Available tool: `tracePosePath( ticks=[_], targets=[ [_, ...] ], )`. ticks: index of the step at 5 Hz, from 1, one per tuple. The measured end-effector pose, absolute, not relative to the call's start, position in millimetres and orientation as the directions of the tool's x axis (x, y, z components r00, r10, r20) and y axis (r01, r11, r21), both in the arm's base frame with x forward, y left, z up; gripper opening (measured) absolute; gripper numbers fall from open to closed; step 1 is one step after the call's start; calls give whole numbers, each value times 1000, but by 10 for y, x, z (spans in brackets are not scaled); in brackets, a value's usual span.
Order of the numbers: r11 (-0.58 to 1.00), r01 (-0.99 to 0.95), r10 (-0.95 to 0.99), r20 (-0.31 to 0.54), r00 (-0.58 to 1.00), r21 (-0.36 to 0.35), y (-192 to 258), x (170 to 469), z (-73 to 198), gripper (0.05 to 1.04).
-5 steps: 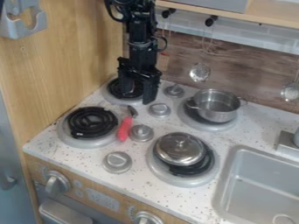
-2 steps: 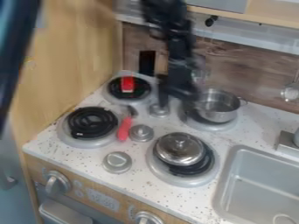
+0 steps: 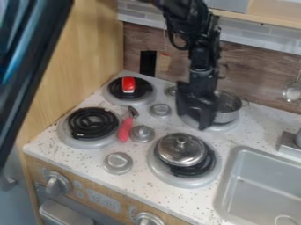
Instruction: Take the bowl lid and put it on the left burner
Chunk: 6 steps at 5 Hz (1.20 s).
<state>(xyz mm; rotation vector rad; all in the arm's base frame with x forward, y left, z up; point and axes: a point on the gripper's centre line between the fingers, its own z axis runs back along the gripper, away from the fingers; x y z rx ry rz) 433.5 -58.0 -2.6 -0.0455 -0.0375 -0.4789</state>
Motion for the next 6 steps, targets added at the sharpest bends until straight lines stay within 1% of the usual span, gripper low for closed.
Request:
tracePosePath(
  ticks=[1, 2, 4, 5, 6],
  targets=[
    [888, 459, -459, 4, 888, -40, -605, 4188, -184, 999],
    [892, 452, -452, -15, 892, -35, -560, 4030, -261, 999],
    [893, 450, -450, -2, 893, -7, -517, 3962, -299, 999],
    [895, 447, -447, 1, 895, -2, -509, 3947, -318, 960],
    [898, 439, -439, 8, 898, -9, -471, 3921, -331, 699]
  ],
)
